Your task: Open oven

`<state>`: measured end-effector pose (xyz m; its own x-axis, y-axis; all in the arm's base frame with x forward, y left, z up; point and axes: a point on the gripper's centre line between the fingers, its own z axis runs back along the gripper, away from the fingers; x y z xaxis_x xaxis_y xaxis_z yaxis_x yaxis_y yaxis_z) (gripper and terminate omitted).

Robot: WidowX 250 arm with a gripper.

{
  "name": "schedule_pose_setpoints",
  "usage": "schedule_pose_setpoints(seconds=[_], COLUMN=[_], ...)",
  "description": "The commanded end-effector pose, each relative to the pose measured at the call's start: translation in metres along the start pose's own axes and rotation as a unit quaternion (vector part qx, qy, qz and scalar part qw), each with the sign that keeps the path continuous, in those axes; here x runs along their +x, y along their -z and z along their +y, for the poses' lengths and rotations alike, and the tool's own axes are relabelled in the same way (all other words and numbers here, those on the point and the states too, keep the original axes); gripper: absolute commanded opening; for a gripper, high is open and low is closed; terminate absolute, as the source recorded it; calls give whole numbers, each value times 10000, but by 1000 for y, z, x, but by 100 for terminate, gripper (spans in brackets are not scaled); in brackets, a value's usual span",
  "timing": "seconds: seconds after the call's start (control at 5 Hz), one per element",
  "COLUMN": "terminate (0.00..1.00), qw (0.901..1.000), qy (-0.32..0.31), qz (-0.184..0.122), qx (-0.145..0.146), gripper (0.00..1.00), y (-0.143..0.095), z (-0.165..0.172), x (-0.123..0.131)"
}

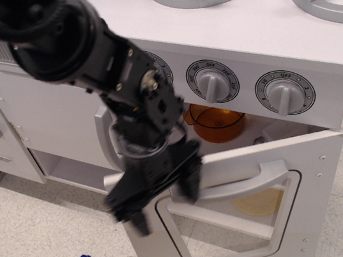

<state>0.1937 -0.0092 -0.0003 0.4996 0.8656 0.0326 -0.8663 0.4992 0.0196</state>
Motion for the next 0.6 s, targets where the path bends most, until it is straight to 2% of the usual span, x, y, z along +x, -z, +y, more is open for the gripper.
schedule_pose_setpoints(seconds=[0.0,0.2,0.4], terminate=[0,0,0], qw=[9981,9956,9957], qy=[602,869,634], qz=[-79,-180,-479], qx=[-33,-317,-468], gripper=[100,100,100], y=[-60,-75,-73], z=[5,2,-6], x=[12,28,46])
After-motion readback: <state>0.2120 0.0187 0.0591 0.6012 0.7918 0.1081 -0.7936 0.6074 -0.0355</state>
